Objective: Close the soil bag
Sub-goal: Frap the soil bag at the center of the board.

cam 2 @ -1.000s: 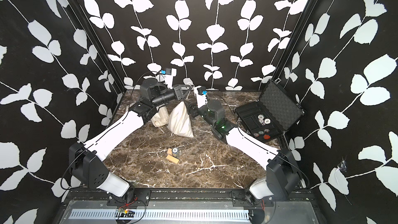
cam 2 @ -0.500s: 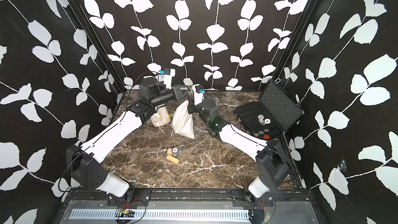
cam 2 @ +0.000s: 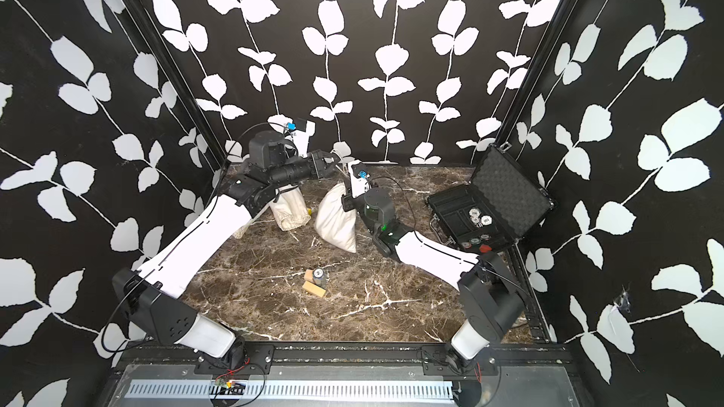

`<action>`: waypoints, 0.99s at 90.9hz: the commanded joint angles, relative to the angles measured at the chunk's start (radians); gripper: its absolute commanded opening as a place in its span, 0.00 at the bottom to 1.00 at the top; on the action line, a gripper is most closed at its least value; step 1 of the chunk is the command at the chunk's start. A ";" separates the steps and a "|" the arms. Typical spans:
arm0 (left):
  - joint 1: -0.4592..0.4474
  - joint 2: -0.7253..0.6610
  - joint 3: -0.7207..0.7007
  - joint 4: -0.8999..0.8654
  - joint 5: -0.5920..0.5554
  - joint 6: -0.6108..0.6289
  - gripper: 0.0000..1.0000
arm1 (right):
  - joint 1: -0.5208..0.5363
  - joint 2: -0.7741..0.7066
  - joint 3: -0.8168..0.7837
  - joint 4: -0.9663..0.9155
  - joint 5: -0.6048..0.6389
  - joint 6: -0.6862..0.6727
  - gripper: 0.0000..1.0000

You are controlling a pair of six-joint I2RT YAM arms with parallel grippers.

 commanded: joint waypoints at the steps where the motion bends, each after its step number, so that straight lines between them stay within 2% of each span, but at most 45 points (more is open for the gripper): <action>1: 0.031 -0.125 0.130 0.250 0.001 0.019 0.00 | -0.074 -0.015 -0.017 -0.387 0.121 -0.109 0.21; 9: 0.032 -0.135 0.097 0.272 -0.004 0.007 0.00 | -0.117 0.013 0.005 -0.443 0.068 -0.092 0.22; 17: 0.031 -0.138 0.073 0.294 -0.002 -0.009 0.00 | -0.139 0.072 0.006 -0.489 0.050 -0.043 0.18; 33: 0.032 -0.131 0.043 0.275 -0.026 0.001 0.00 | -0.144 0.139 -0.102 -0.407 0.050 0.055 0.17; 65: 0.039 -0.139 0.051 0.232 -0.066 0.040 0.00 | -0.177 0.143 -0.086 -0.431 0.065 0.050 0.15; 90: 0.041 -0.140 -0.044 0.258 -0.058 0.033 0.00 | -0.183 0.180 -0.143 -0.401 0.025 0.094 0.15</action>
